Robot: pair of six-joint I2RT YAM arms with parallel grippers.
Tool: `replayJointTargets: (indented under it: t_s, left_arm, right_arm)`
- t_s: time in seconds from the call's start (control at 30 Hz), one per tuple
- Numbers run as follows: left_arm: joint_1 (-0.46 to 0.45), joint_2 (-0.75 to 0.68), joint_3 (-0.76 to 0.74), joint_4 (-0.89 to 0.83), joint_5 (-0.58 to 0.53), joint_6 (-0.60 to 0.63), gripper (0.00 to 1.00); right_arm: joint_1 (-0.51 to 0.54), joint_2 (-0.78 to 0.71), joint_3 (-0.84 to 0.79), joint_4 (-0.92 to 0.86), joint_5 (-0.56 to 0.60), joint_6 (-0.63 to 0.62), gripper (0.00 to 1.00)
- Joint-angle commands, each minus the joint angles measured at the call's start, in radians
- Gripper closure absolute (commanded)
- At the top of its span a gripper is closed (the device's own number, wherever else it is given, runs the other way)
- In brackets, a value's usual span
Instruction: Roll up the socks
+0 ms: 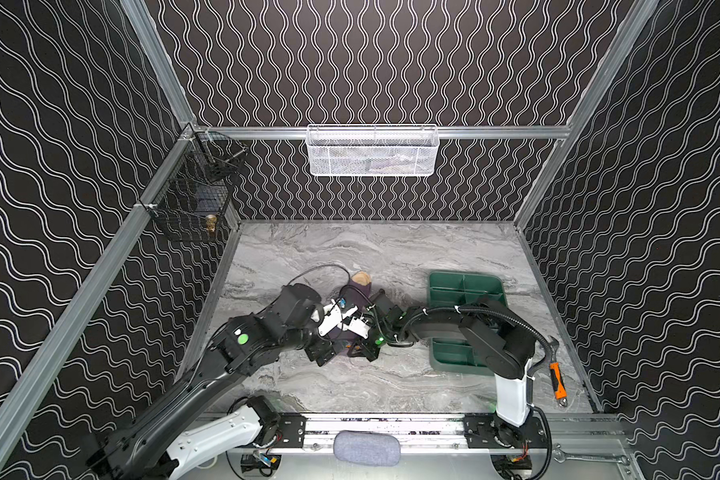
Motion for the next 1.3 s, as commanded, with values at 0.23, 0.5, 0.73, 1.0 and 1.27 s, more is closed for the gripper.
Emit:
replayJointTargets:
  t_s: [0.23,0.5,0.73,1.0,1.27]
  left_arm:
    - [-0.281,0.267,-0.187,-0.015,-0.527,0.221,0.19]
    - [-0.281,0.327,-0.311,0.262,-0.501,0.184,0.23]
    - [-0.269,0.362,-0.360,0.340,-0.482,0.224,0.35]
    - [-0.152,0.416,-0.344,0.369,-0.424,0.250,0.40]
    - [-0.126,0.463,-0.337,0.356,-0.370,0.252,0.27]
  right_arm:
    - [-0.028,0.060,-0.003,-0.260,0.142,-0.014,1.00]
    - [-0.037,0.057,-0.002,-0.268,0.090,-0.034,1.00]
    - [-0.043,0.059,0.010,-0.284,0.078,-0.049,1.00]
    - [-0.042,0.051,0.001,-0.276,0.068,-0.051,1.00]
    - [-0.042,0.052,0.004,-0.280,0.065,-0.057,1.00]
